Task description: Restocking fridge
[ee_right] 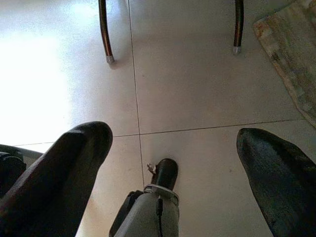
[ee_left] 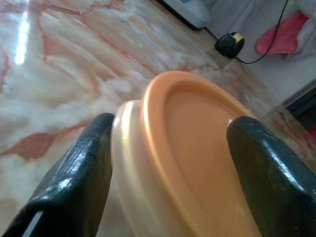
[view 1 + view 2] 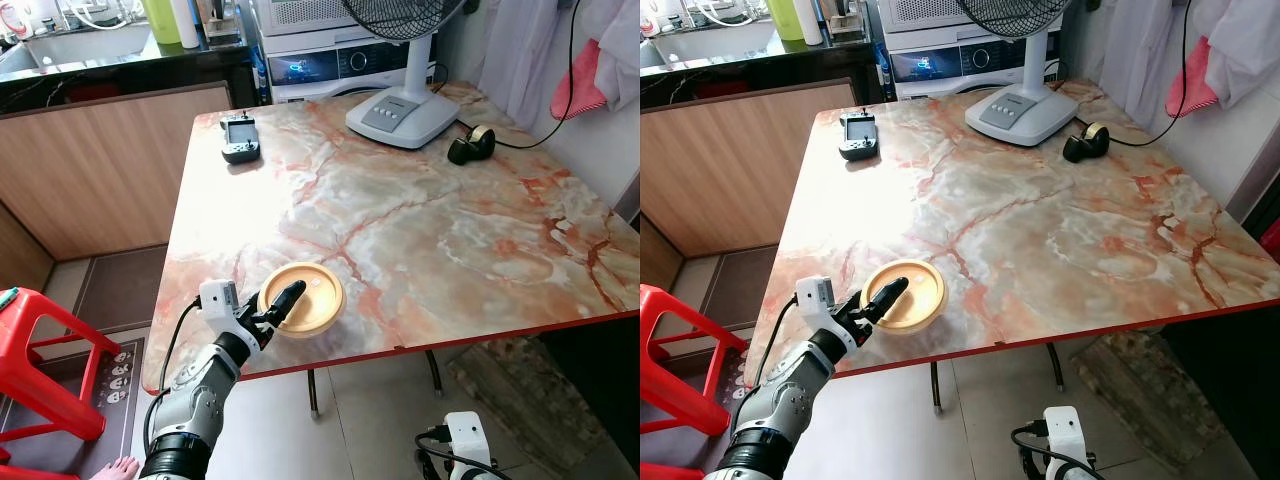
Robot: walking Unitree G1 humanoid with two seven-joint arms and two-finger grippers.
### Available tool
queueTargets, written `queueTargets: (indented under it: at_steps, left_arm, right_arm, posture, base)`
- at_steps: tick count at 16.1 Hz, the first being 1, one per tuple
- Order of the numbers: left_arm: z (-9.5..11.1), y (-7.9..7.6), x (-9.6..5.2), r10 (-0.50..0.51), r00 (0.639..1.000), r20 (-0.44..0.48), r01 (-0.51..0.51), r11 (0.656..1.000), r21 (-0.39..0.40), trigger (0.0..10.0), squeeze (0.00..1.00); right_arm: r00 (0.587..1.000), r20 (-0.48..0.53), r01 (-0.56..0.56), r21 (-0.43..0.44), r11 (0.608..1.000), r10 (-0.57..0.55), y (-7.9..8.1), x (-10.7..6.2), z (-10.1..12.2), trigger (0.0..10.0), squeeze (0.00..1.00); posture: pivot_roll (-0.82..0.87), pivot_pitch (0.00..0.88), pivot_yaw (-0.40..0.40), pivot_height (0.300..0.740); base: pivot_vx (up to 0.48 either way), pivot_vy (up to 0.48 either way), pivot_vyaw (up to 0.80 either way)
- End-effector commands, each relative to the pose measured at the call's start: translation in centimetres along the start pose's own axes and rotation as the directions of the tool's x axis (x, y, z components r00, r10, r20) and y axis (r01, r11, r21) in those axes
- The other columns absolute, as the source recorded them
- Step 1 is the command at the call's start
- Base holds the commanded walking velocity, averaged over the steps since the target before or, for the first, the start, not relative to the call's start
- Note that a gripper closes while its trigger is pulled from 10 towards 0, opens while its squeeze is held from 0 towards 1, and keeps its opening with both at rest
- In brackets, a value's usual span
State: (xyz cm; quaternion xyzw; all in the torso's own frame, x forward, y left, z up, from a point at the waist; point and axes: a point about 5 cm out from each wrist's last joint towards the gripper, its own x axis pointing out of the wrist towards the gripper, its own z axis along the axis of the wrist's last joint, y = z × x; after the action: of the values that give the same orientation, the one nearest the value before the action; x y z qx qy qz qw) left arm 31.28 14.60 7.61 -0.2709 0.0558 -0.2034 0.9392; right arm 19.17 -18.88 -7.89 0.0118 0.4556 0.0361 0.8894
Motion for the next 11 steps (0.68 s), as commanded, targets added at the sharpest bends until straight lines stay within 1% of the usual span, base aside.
queueTargets:
  at_steps: [1, 3, 5, 6, 7, 8, 9, 11]
  left_arm:
    - [0.2, 0.1, 0.2, -0.006, 1.0, 0.009, 0.006, 1.0, -0.026, 10.0, 0.0]
    - [0.2, 0.1, 0.7, -0.014, 1.0, 0.011, 0.015, 0.999, -0.042, 10.0, 0.0]
    - [0.0, 0.1, 1.2, -0.019, 1.0, 0.007, 0.019, 0.997, -0.076, 10.0, 0.0]
    - [-0.1, 0.2, 1.4, -0.014, 1.0, 0.008, 0.015, 0.996, -0.087, 9.5, 0.0]
    - [-0.1, 0.2, 1.4, -0.013, 1.0, 0.01, 0.014, 0.996, -0.091, 3.1, 0.0]
    - [0.0, 0.2, 1.5, -0.01, 1.0, 0.014, 0.011, 0.996, -0.093, 0.7, 0.0]
    - [0.1, 0.3, 1.6, -0.005, 1.0, 0.02, 0.007, 0.995, -0.097, 0.0, 0.0]
    - [0.4, 0.6, 1.7, 0.005, 0.999, 0.037, -0.001, 0.995, -0.099, 0.0, 0.0]
  right_arm:
    - [1.0, 0.004, -0.013, -0.011, 1.0, 0.013, 0.3, 0.1, 0.1, 10.0, 0.0]
    - [1.0, 0.004, -0.015, -0.016, 1.0, 0.015, 0.3, 0.1, 0.2, 10.0, 0.0]
    - [1.0, 0.003, -0.017, -0.025, 1.0, 0.017, 0.2, 0.1, 0.2, 10.0, 0.0]
    - [1.0, 0.003, -0.016, -0.029, 0.999, 0.016, 0.2, 0.1, 0.2, 10.0, 0.0]
    - [1.0, 0.002, -0.016, -0.031, 0.999, 0.016, 0.2, 0.1, 0.2, 10.0, 0.0]
    - [1.0, 0.001, -0.015, -0.035, 0.999, 0.015, 0.1, 0.0, 0.2, 10.0, 0.0]
    - [1.0, -0.007, -0.013, -0.048, 0.999, 0.013, 0.1, 0.0, 0.2, 10.0, 0.0]
    - [1.0, -0.007, -0.017, -0.062, 0.998, 0.017, 0.0, 0.0, 0.3, 10.0, 0.0]
  posture:
    - [0.04, 0.034, 0.046, 0.74]
    - [0.03, 0.035, 0.038, 0.74]
    - [0.03, 0.035, 0.036, 0.74]
    - [0.02, 0.035, 0.032, 0.74]
    - [0.02, 0.035, 0.029, 0.74]
    - [0.02, 0.035, 0.029, 0.74]
    - [0.02, 0.034, 0.025, 0.74]
    - [0.02, 0.034, 0.022, 0.74]
  base:
    - [0.0, 0.0, 0.0]
    - [0.0, 0.0, 0.0]
    - [0.0, 0.0, 0.0]
    - [0.0, 0.0, 0.0]
    - [0.0, 0.0, 0.0]
    - [0.0, 0.0, 0.0]
    - [0.0, 0.0, 0.0]
    - [0.0, 0.0, 0.0]
